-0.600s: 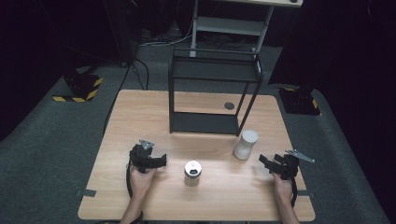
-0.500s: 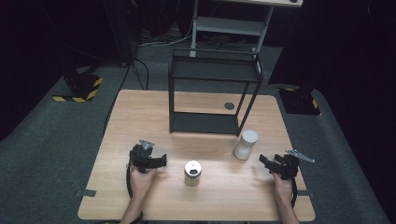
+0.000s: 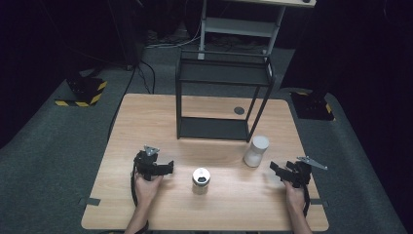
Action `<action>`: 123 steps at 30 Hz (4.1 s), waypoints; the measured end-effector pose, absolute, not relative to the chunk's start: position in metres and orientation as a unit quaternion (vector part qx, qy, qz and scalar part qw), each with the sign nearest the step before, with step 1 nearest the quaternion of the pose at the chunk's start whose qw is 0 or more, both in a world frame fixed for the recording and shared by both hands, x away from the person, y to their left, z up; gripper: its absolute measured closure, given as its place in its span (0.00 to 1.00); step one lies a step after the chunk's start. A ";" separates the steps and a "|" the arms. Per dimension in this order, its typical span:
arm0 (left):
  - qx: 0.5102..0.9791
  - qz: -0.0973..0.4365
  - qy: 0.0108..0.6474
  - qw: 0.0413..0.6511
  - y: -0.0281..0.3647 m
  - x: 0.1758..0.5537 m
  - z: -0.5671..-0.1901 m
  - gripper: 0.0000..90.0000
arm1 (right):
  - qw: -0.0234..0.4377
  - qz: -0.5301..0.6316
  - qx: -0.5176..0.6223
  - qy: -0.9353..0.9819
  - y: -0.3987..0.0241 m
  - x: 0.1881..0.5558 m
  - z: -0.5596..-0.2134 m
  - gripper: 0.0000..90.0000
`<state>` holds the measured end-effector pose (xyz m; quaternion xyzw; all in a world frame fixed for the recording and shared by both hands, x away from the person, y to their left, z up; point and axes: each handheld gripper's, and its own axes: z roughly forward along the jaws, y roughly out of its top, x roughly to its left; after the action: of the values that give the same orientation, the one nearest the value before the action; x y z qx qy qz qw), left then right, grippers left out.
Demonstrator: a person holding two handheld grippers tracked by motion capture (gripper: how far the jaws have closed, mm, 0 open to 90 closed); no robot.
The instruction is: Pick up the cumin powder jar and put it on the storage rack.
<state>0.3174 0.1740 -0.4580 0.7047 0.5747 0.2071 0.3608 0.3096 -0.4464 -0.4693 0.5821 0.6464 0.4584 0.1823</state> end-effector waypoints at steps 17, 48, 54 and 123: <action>0.713 0.192 0.558 0.378 0.180 0.313 -0.455 0.00 | 0.195 0.460 0.587 0.638 -0.443 0.305 -0.470 0.08; 0.756 0.175 0.485 0.402 0.177 0.255 -0.454 0.00 | 0.192 0.459 0.592 0.634 -0.444 0.306 -0.470 0.08; 0.764 0.176 0.467 0.408 0.172 0.241 -0.453 0.00 | 0.195 0.462 0.590 0.633 -0.444 0.304 -0.471 0.08; 0.799 0.182 0.384 0.425 0.079 0.265 -0.441 0.08 | 0.193 0.469 0.583 0.634 -0.447 0.303 -0.473 0.09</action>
<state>0.2647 0.0786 -0.4412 0.7992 0.3842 0.1822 0.4247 0.3031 -0.4468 -0.4728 0.5832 0.6345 0.4694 0.1925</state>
